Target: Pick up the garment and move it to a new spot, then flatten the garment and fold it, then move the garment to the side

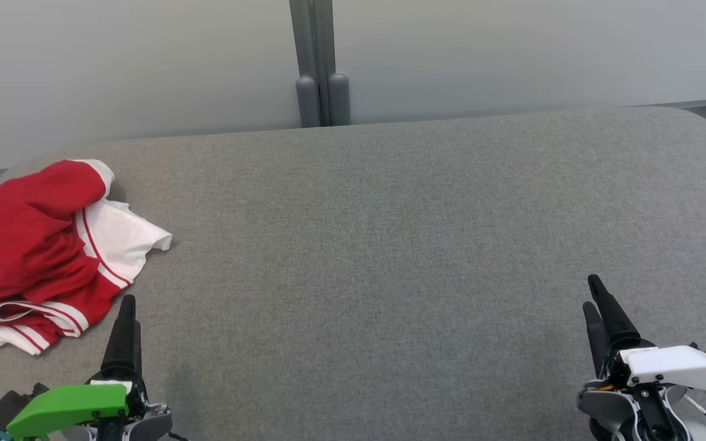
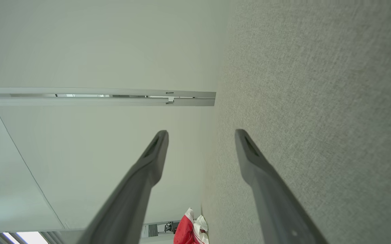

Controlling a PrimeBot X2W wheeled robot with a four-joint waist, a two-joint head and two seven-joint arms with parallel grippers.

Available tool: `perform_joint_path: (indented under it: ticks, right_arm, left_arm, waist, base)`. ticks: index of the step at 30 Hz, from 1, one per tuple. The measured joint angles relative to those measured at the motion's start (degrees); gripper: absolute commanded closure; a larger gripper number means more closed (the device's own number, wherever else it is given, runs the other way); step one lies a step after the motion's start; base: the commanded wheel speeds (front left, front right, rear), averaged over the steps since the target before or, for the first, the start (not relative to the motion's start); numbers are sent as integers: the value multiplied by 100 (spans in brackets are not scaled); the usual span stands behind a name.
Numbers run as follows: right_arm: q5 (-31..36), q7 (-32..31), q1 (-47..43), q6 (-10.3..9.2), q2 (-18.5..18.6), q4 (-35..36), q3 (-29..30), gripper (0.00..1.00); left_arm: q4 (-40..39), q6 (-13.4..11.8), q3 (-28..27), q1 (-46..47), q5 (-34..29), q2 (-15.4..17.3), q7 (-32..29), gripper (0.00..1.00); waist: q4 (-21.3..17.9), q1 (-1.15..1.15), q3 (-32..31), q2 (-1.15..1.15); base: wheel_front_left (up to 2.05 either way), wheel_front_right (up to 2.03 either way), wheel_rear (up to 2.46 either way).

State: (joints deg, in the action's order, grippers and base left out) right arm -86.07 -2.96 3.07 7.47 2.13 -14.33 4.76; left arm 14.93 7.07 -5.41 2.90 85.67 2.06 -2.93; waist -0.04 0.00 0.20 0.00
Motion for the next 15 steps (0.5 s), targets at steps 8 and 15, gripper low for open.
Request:
perform_joint_path:
  ticks: [8, 15]
  right_arm:
    - [775, 192, -16, 0, 4, 189, -112, 0]
    - [1441, 359, -34, 0, 8, 346, -235, 0]
  left_arm:
    - [-244, -111, 107, 2, -901, 2, 196, 0]
    - [-398, -213, 160, 2, -1710, 3, 354, 0]
  waist:
    - [0, 0, -1, 0]
    - [0, 0, -12, 0]
  base:
    - [0, 0, 0]
    - [0, 0, 0]
